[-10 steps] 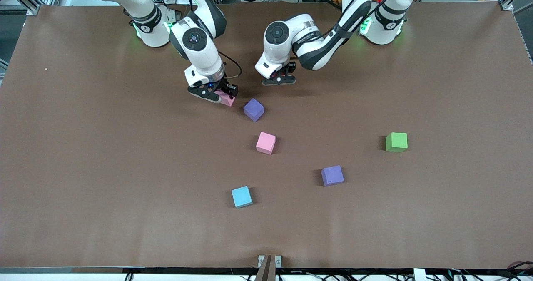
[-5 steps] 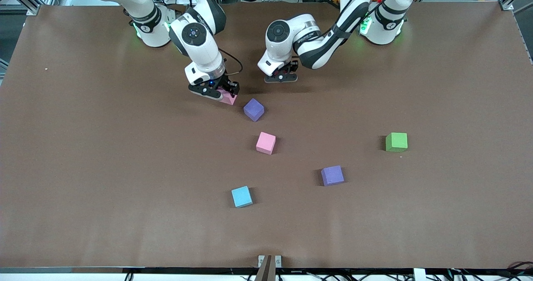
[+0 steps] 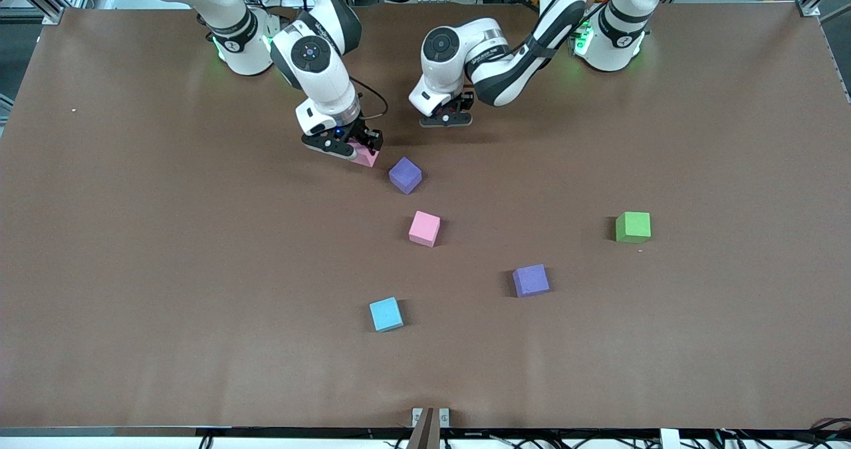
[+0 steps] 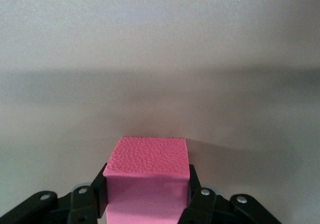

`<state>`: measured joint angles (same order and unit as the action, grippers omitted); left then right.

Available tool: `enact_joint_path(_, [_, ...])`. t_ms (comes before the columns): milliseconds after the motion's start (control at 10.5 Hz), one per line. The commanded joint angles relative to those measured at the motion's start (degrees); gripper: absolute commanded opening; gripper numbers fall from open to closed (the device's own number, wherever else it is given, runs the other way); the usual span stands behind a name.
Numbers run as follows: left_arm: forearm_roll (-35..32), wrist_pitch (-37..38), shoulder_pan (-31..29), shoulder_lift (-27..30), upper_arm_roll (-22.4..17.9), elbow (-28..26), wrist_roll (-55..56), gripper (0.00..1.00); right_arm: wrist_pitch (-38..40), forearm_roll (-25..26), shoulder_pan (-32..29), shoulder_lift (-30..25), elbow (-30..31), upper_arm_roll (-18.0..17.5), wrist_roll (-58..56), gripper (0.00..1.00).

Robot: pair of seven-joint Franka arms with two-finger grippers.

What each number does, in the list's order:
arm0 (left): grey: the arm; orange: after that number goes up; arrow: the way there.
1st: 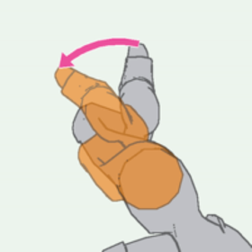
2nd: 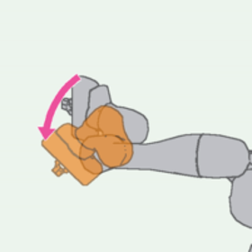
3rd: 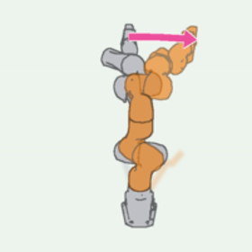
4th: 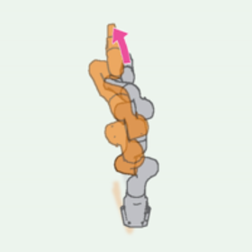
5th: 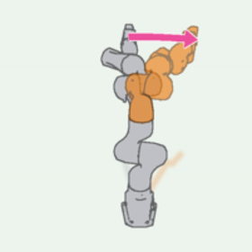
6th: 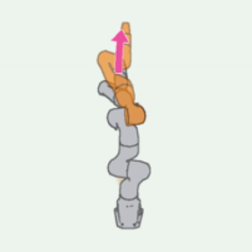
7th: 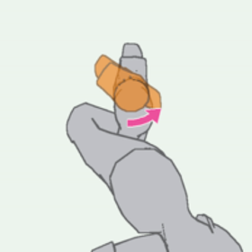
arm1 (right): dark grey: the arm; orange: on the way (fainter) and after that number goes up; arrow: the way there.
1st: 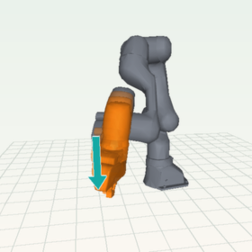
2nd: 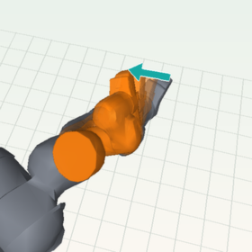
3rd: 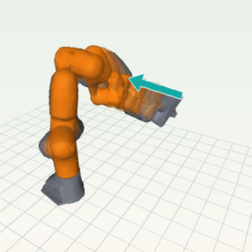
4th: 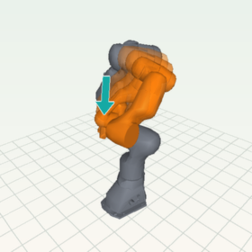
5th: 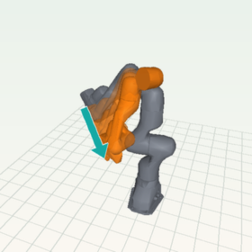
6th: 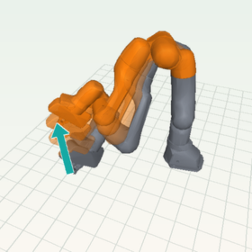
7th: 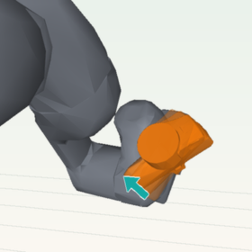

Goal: Arrange blocks into number 1

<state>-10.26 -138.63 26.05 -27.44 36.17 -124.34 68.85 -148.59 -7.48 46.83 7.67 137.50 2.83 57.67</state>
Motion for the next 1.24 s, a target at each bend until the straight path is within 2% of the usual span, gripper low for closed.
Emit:
enact_joint_path(0, [-2.1, -1.1, 0.1, 0.3, 0.7, -1.0, 2.6, 0.00, 0.1, 0.7, 0.1, -2.3, 1.8, -0.5, -0.3, 0.57])
enact_joint_path(382, [-4.5, -1.2, 0.1, 0.3, 1.3, -2.1, 2.6, 0.00, 0.0, 0.7, 0.2, -2.3, 1.8, -0.6, -0.3, 0.57])
enact_joint_path(1147, [-4.5, -1.4, 0.0, 0.5, 1.5, -3.2, 2.7, 0.00, -0.1, 0.7, 0.5, -2.3, 1.8, -0.6, -0.3, 0.57])
